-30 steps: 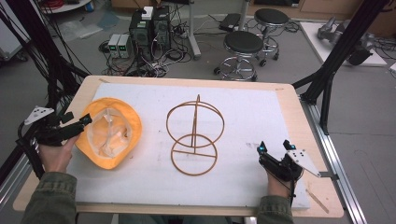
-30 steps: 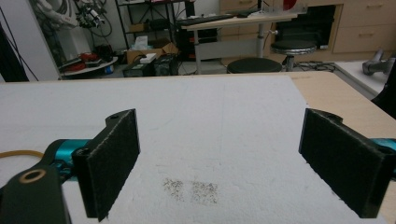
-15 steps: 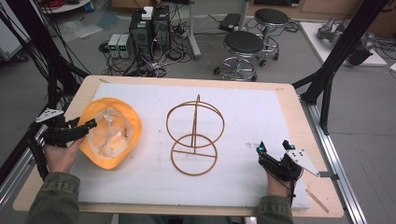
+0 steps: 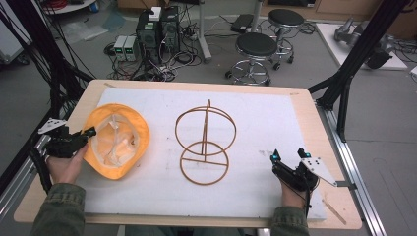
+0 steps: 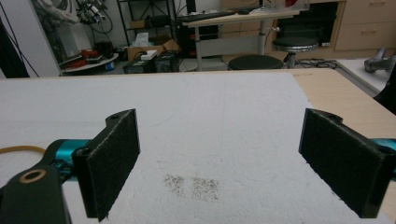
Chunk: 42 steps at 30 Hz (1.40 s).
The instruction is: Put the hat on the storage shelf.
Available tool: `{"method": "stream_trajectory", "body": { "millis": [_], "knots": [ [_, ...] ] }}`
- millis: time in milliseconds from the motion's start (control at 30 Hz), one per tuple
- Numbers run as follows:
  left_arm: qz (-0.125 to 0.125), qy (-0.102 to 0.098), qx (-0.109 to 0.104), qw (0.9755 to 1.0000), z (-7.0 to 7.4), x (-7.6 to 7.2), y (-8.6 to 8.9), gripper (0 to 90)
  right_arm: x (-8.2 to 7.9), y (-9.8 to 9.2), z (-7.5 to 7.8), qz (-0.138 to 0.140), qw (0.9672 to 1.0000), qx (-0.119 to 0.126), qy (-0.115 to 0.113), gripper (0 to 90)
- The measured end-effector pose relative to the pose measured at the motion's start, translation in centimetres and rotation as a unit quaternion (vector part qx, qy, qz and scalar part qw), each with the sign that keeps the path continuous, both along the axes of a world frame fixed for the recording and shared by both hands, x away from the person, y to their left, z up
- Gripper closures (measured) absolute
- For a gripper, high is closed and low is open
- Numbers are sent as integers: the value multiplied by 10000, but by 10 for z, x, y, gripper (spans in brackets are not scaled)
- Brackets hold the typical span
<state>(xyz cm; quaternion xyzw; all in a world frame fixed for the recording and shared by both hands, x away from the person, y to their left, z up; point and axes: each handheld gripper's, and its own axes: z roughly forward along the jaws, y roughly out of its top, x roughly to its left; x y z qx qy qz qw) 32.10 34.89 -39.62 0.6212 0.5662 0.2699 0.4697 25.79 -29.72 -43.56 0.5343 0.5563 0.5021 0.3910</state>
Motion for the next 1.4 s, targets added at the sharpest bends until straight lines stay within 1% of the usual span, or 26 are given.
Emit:
{"method": "stream_trajectory", "body": {
  "millis": [67, 133, 200, 300, 333, 400, 467, 533, 600, 667, 700, 767, 800, 833, 867, 967, 1000, 1067, 1133, 1200, 1233, 1267, 1300, 1400],
  "knots": [
    [-2, -36, -69, 10000, -1, -1, 0, 861, 0, 0, 0, 3, 10000, -1, 2, 112],
    [-43, -13, -168, 9998, -1, -1, -1, 863, 0, 0, 0, 12, 10000, -17, -5, 112],
    [-70, -76, -218, 9997, 1, -3, -4, 863, 0, 0, 0, 12, 10000, -15, -8, 113],
    [-127, -222, -121, 9996, 4, -5, -9, 864, 0, 0, 0, 20, 10000, -5, 20, 112],
    [-121, -270, -117, 9995, 5, -5, -10, 863, 0, 0, 0, 19, 10000, -8, 17, 112],
    [-146, -425, -137, 9989, 7, -7, -12, 863, 0, 0, 0, 16, 10000, -1, 13, 112],
    [-204, -587, -205, 9979, 9, -8, -13, 863, 0, 0, 0, 9, 10000, -5, 1, 112],
    [-214, -793, -246, 9963, 14, -10, -16, 863, 0, 0, 0, 26, 10000, 4, 17, 113],
    [-223, -939, -224, 9951, 20, -11, -19, 863, 1, 0, 0, 46, 10000, -12, 11, 113],
    [-254, -1117, -213, 9932, 27, -11, -23, 862, 1, 1, -1, 61, 10000, -8, 9, 113],
    [-295, -1213, -236, 9919, 31, -10, -25, 862, 1, 0, 0, 55, 10000, 1, 8, 112],
    [-379, -1470, -249, 9881, 38, -10, -28, 862, 1, 0, 0, 54, 10000, 1, 0, 113],
    [-418, -1619, -300, 9855, 42, -10, -29, 862, 1, 0, 0, 60, 10000, 33, -1, 113],
    [-445, -1704, -334, 9838, 44, -9, -30, 862, 0, 0, 0, 61, 10000, 43, -5, 112],
    [-467, -1850, -399, 9808, 47, -8, -31, 862, 0, 0, 0, 68, 10000, 45, -11, 112],
    [-548, -2061, -501, 9757, 54, -5, -34, 862, 1, 0, -1, 142, 9999, 14, -20, 113],
    [-602, -2140, -535, 9735, 58, -3, -36, 862, 1, 1, -1, 152, 9999, 29, -9, 113],
    [-659, -2223, -497, 9715, 63, 0, -40, 862, 2, 1, -1, 179, 9998, -1, -29, 112],
    [-735, -2340, -485, 9682, 69, 3, -44, 862, 1, 1, -1, 182, 9998, -6, -38, 113],
    [-801, -2477, -497, 9642, 77, 5, -48, 862, 1, 1, -1, 183, 9998, 4, -33, 112],
    [-827, -2560, -502, 9618, 81, 6, -50, 862, 1, 1, -1, 182, 9998, 15, -26, 112],
    [-848, -2591, -502, 9608, 85, 6, -52, 863, 1, 1, -1, 188, 9998, 16, -27, 112],
    [-871, -2657, -543, 9586, 88, 7, -54, 863, 1, 0, -1, 190, 9998, 8, -34, 112],
    [-936, -2796, -552, 9539, 102, 10, -61, 863, 1, 0, 0, 193, 9998, 14, -36, 113]
  ]
}}
